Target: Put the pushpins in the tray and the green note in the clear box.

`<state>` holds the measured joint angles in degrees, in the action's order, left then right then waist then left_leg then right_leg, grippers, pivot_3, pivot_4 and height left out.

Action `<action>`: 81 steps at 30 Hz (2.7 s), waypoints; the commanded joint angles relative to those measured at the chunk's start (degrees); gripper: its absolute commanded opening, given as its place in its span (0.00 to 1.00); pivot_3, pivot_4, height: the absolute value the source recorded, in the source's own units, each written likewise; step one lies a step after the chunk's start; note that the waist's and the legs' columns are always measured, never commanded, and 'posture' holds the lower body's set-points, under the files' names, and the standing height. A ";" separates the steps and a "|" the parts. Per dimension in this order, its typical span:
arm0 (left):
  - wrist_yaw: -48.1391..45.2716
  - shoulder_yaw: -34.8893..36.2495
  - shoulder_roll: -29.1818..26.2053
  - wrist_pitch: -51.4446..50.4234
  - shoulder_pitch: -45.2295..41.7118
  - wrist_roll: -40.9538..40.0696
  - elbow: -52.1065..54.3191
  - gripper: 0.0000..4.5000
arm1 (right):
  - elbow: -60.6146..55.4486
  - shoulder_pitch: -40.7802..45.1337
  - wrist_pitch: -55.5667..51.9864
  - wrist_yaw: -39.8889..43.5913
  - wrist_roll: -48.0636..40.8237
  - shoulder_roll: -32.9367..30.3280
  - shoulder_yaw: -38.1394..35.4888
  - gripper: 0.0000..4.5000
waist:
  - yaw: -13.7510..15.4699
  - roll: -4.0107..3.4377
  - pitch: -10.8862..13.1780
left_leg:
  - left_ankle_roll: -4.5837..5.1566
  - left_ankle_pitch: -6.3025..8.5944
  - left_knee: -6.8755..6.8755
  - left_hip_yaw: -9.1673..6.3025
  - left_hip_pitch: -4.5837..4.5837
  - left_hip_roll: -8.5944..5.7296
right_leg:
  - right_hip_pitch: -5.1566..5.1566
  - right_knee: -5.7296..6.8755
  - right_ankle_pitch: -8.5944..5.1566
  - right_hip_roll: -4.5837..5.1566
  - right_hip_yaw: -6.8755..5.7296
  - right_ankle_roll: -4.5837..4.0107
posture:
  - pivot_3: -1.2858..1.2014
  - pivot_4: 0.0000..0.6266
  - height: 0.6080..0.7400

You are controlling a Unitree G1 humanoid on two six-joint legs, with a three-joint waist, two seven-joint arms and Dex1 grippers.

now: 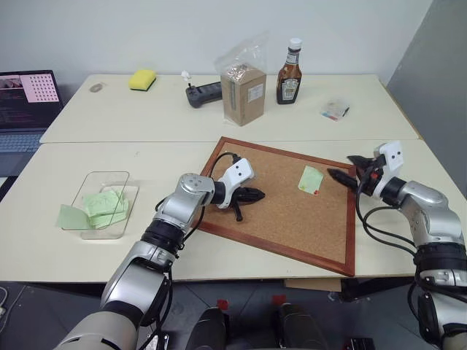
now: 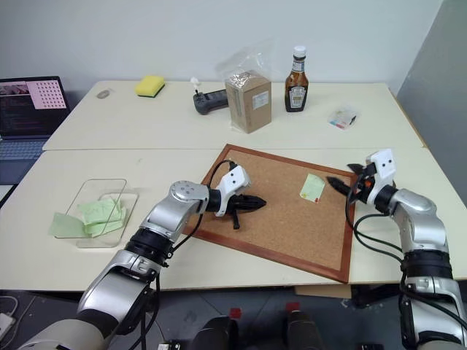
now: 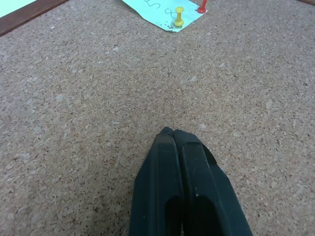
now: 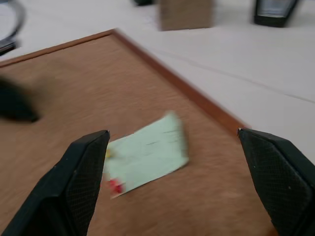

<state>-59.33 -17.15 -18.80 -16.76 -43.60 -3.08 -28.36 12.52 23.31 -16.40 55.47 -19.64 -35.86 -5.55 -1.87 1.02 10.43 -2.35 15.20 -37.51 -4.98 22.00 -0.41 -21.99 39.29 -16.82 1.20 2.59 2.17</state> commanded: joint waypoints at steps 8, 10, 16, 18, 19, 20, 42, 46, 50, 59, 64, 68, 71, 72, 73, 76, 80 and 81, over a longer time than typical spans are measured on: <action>-0.44 -1.20 -0.23 0.04 0.15 1.93 -1.06 0.00 | 3.66 1.12 7.13 2.71 2.92 2.51 4.31 0.98 | 0.00 0.00 0.00 | 0.00 0.00 -0.05 0.02 -0.07 0.00 | 0.05 -0.01 0.03 -0.02 0.02 0.06 | 0.52 0.24 1.00; -0.43 -1.22 -0.23 0.07 0.21 1.97 -0.96 0.00 | 5.29 2.01 8.23 2.93 3.32 2.99 4.61 0.98 | 0.02 0.00 0.00 | 0.00 0.00 -0.04 0.01 -0.06 0.00 | 0.05 -0.02 0.04 -0.02 0.02 0.06 | 0.52 0.24 1.00; -0.44 -1.28 -0.23 -0.11 0.50 1.96 -0.47 0.00 | 8.93 3.82 10.34 3.52 4.30 4.11 5.91 0.78 | 0.02 0.00 0.00 | 0.00 0.00 -0.04 0.01 -0.05 0.01 | 0.05 -0.07 0.04 -0.01 0.01 0.06 | 0.52 0.24 1.00; -0.39 -1.23 -0.28 -0.10 0.54 1.98 -0.42 0.00 | 10.05 4.11 11.40 3.67 5.11 4.12 6.52 0.70 | 0.01 0.00 0.00 | 0.00 0.00 -0.04 0.01 -0.04 0.01 | 0.05 -0.07 0.04 -0.02 0.01 0.06 | 0.52 0.24 1.00; -0.36 -1.22 -0.30 -0.10 0.60 1.98 -0.34 0.00 | 10.44 4.17 11.86 3.65 5.44 4.12 6.68 0.66 | 0.01 0.00 0.00 | 0.00 0.00 -0.04 0.00 -0.04 0.01 | 0.06 -0.07 0.04 -0.01 0.01 0.06 | 0.52 0.24 1.00; -0.34 -1.21 -0.31 -0.12 0.66 1.96 -0.28 0.00 | 10.87 4.31 12.20 3.66 5.63 4.18 6.76 0.62 | 0.01 0.00 0.00 | 0.00 0.00 -0.04 0.01 -0.04 0.01 | 0.06 -0.08 0.04 -0.02 0.01 0.06 | 0.52 0.24 1.00; -0.43 -1.35 0.09 -0.38 0.33 2.05 0.03 0.00 | 10.76 5.92 11.25 2.36 3.59 5.22 3.71 0.02 | 0.00 0.00 0.00 | 0.00 0.00 -0.03 0.01 -0.04 0.02 | 0.06 -0.09 0.04 -0.01 0.02 0.06 | 0.52 0.24 1.00; -0.35 -1.28 0.15 -0.34 0.15 2.14 -0.33 0.00 | 5.42 5.43 8.35 2.44 0.92 4.65 2.09 0.02 | 0.02 -0.02 0.01 | 0.00 0.00 -0.03 -0.01 -0.01 0.03 | 0.04 -0.09 0.04 -0.01 0.01 0.06 | 0.52 0.24 1.00; -0.08 -1.22 0.27 -0.10 -0.14 2.38 -1.28 0.00 | 0.67 4.81 4.43 1.13 -1.12 3.74 0.35 0.02 | 0.03 -0.02 0.01 | 0.00 0.00 -0.03 -0.03 0.00 0.03 | 0.05 -0.12 0.04 0.00 0.00 0.06 | 0.52 0.24 1.00; -0.23 -1.39 0.48 0.01 -0.41 2.48 -1.69 0.00 | 0.53 7.37 -3.30 -9.55 -2.23 3.36 -5.89 0.02 | 0.07 -0.02 0.01 | 0.00 0.00 -0.03 -0.08 0.00 0.01 | 0.11 -0.19 0.05 0.02 -0.03 0.07 | 0.52 0.24 1.00; -0.32 -1.41 0.53 -0.12 -0.41 2.46 -1.54 0.00 | 12.08 13.16 -2.05 -23.78 2.93 2.07 -9.98 0.02 | 0.06 -0.02 0.01 | 0.00 0.00 -0.03 -0.02 -0.01 0.00 | 0.11 -0.19 0.06 0.04 0.00 0.09 | 0.52 0.24 1.00; -0.39 -1.45 0.55 -0.29 -0.23 2.42 -1.23 0.00 | 19.63 16.76 -2.54 -29.23 4.31 0.58 -11.66 0.02 | 0.05 -0.03 0.01 | 0.00 0.00 0.02 0.00 -0.01 -0.01 | 0.09 -0.20 0.06 0.05 0.01 0.08 | 0.52 0.24 1.00; -0.45 -1.47 0.57 -0.37 -0.15 2.40 -1.13 0.00 | 25.02 19.21 -3.49 -31.37 4.52 -0.33 -12.25 0.02 | 0.03 -0.03 0.01 | 0.00 0.00 0.06 0.03 -0.01 -0.01 | 0.08 -0.22 0.06 0.05 0.03 0.08 | 0.52 0.24 1.00; -0.46 -1.46 0.57 -0.38 -0.18 2.40 -1.18 0.00 | 26.71 19.98 -3.38 -31.64 4.42 -0.39 -12.48 0.02 | 0.03 -0.03 0.01 | 0.00 0.00 0.06 0.04 -0.01 -0.01 | 0.08 -0.22 0.06 0.06 0.04 0.08 | 0.52 0.24 1.00; -0.47 -1.45 0.56 -0.38 -0.19 2.39 -1.22 0.00 | 28.06 20.61 -3.18 -31.76 4.31 -0.39 -12.70 0.02 | 0.01 -0.03 0.01 | 0.00 0.00 0.06 0.04 -0.01 -0.01 | 0.08 -0.22 0.06 0.05 0.03 0.08 | 0.52 0.24 1.00; -0.50 -1.43 0.43 -0.50 0.01 2.35 -0.97 0.00 | 32.10 22.11 -1.70 -32.14 4.97 -0.54 -12.53 0.02 | -0.01 -0.04 0.00 | 0.01 0.00 0.06 0.07 -0.02 -0.01 | 0.09 -0.22 0.06 0.05 0.06 0.08 | 0.52 0.24 1.00; -0.52 -1.40 0.22 -0.75 0.47 2.27 -0.36 0.00 | 36.63 23.92 -0.57 -31.67 5.24 -0.10 -12.10 0.02 | -0.01 -0.04 0.00 | 0.00 0.00 0.07 0.07 -0.01 -0.01 | 0.09 -0.22 0.06 0.05 0.06 0.08 | 0.52 0.24 1.00; -0.54 -1.38 0.16 -0.80 0.57 2.25 -0.24 0.00 | 37.45 24.19 -0.12 -31.63 5.42 0.02 -11.90 0.02 | -0.03 -0.04 0.00 | 0.00 0.00 0.07 0.07 -0.01 -0.01 | 0.09 -0.22 0.06 0.05 0.07 0.08 | 0.52 0.24 1.00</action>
<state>-59.70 -17.38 -18.35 -16.46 -44.11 -2.12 -28.66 48.77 45.15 -18.59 23.68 -14.59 -35.22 -16.86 -1.91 0.98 10.43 -2.34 15.20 -37.43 -4.91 21.98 -0.42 -21.90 39.06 -16.76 1.26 2.66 2.25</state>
